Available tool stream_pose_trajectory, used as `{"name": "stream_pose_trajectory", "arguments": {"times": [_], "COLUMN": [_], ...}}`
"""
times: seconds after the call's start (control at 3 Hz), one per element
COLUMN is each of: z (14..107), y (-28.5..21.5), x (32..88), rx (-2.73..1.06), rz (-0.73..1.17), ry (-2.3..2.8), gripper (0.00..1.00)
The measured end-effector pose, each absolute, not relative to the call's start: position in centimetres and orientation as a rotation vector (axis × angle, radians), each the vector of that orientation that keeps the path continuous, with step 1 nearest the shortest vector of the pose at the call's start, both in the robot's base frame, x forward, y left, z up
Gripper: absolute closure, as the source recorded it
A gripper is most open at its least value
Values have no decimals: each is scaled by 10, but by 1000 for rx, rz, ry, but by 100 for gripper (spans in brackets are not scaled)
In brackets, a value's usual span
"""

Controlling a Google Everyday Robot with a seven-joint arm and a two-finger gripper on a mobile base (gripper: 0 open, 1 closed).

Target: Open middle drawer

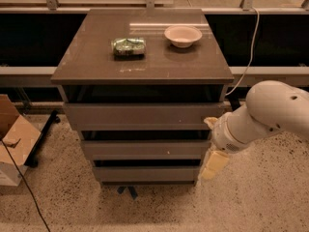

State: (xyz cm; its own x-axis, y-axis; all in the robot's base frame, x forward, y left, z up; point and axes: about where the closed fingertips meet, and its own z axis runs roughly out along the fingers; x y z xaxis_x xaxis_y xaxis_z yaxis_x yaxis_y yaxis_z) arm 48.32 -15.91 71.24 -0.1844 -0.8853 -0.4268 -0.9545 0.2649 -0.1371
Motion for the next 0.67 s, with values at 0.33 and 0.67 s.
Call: {"name": "stream_pose_trajectory", "arguments": {"times": [0.33, 0.67], "z": [690, 661], "y": [-144, -131], "x": [487, 493], "rx": [-1653, -1645], "rz": [176, 162], "ry": [2141, 2130], "gripper": [0, 0]}}
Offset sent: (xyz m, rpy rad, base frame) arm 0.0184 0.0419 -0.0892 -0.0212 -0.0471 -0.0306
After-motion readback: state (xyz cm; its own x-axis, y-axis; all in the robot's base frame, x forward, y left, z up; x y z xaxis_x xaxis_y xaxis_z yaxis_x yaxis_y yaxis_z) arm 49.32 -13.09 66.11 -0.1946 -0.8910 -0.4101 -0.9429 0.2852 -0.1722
